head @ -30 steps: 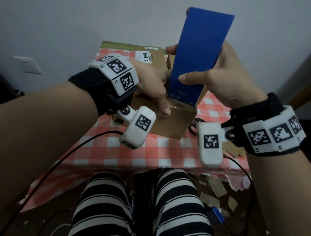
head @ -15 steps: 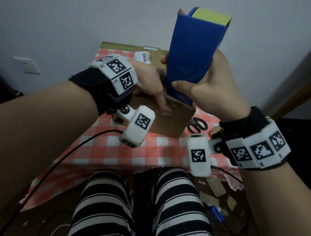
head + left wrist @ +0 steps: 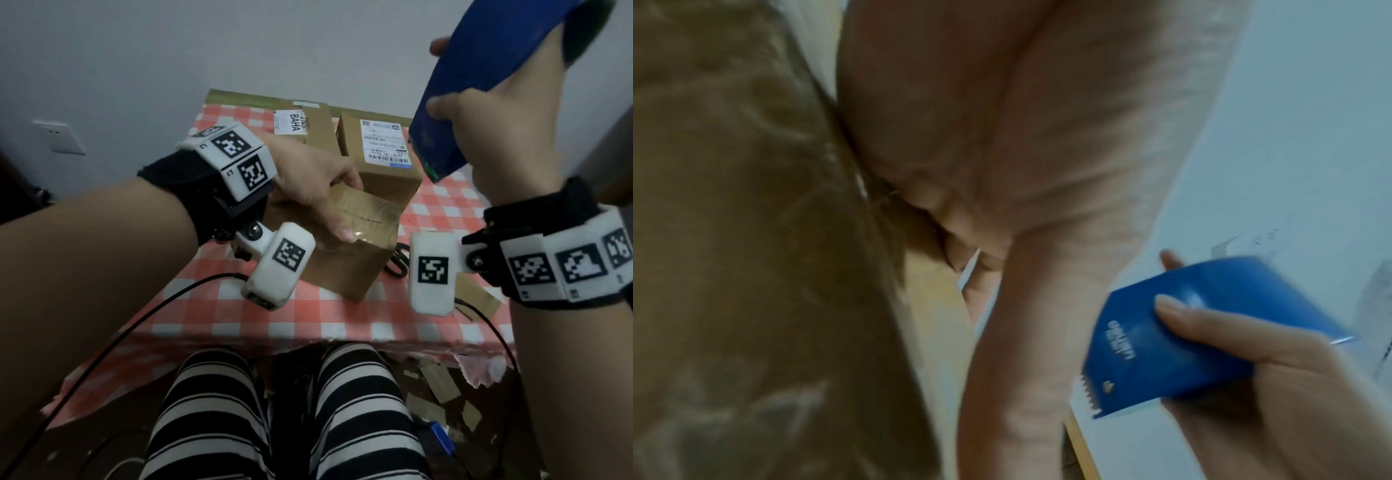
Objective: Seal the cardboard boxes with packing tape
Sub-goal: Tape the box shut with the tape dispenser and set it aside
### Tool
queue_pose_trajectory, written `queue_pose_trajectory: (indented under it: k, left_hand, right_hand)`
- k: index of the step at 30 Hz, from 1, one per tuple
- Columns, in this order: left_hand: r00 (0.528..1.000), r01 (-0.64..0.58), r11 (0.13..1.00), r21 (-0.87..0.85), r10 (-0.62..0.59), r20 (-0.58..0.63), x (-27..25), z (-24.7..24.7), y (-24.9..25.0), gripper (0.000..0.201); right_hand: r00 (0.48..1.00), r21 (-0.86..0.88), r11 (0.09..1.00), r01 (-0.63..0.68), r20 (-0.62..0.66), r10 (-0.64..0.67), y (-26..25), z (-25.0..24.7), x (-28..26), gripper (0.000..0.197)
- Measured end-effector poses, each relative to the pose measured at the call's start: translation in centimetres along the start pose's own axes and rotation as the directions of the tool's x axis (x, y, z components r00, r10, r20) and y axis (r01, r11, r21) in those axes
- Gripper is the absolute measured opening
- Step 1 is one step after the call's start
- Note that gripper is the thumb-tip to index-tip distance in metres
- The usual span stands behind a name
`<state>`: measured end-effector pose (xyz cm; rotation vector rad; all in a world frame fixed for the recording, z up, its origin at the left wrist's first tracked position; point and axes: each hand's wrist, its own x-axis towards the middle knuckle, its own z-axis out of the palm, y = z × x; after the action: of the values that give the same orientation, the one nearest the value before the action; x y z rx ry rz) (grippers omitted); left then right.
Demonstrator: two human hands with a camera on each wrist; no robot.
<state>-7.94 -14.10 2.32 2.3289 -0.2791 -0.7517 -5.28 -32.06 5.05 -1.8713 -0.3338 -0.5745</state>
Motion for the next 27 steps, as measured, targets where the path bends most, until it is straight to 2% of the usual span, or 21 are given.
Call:
queue_pose_trajectory:
  k: [3, 6, 12, 14, 16, 17, 19, 23, 25, 27]
  left_hand:
    - [0.998, 0.057, 0.998, -0.006, -0.057, 0.027, 0.3, 0.3, 0.4, 0.092]
    - [0.993, 0.12, 0.992, -0.035, -0.12, 0.011, 0.6, 0.5, 0.7, 0.081]
    - [0.979, 0.203, 0.978, -0.04, -0.203, -0.005, 1.5, 0.3, 1.2, 0.058]
    - [0.97, 0.232, 0.972, -0.033, -0.234, -0.063, 1.8, 0.3, 1.4, 0.062]
    - [0.952, 0.269, 0.963, 0.005, -0.265, -0.154, 2.1, 0.0, 1.4, 0.084]
    - [0.943, 0.285, 0.958, 0.036, -0.273, -0.19, 2.2, -0.1, 1.4, 0.091]
    - [0.934, 0.303, 0.949, 0.08, -0.28, -0.221, 2.3, -0.3, 1.3, 0.092]
    - [0.942, 0.305, 0.941, 0.146, -0.276, -0.189, 2.7, -0.4, 1.5, 0.091]
    - [0.947, 0.307, 0.936, 0.171, -0.282, -0.156, 2.7, -0.4, 1.9, 0.099]
    - [0.939, 0.339, 0.927, 0.162, -0.324, -0.112, 2.7, -0.3, 2.2, 0.111]
  right_hand:
    - [0.989, -0.006, 0.989, -0.146, -0.015, 0.146, 1.5, -0.1, -0.1, 0.052]
    - [0.966, -0.116, 0.959, -0.258, -0.048, 0.255, 2.4, -0.6, 0.0, 0.05]
    - [0.924, -0.332, 0.886, -0.324, 0.09, 0.371, 3.3, -2.5, 0.1, 0.041]
    - [0.902, -0.308, 0.866, -0.394, 0.054, 0.429, 3.9, -2.5, 0.2, 0.037]
    - [0.872, -0.247, 0.846, -0.472, 0.009, 0.49, 4.5, -2.5, 0.4, 0.026]
    - [0.855, -0.217, 0.835, -0.506, 0.004, 0.519, 5.1, -2.5, 0.5, 0.023]
    - [0.812, -0.194, 0.797, -0.572, 0.006, 0.584, 6.2, -2.5, 0.8, 0.022]
    - [0.71, -0.071, 0.708, -0.702, 0.012, 0.705, 8.7, -2.1, 0.8, 0.018]
    - [0.637, -0.021, 0.637, -0.771, -0.013, 0.771, 9.6, -1.9, 0.8, 0.012]
    - [0.554, 0.064, 0.554, -0.83, -0.018, 0.832, 10.1, -1.9, 0.8, 0.031]
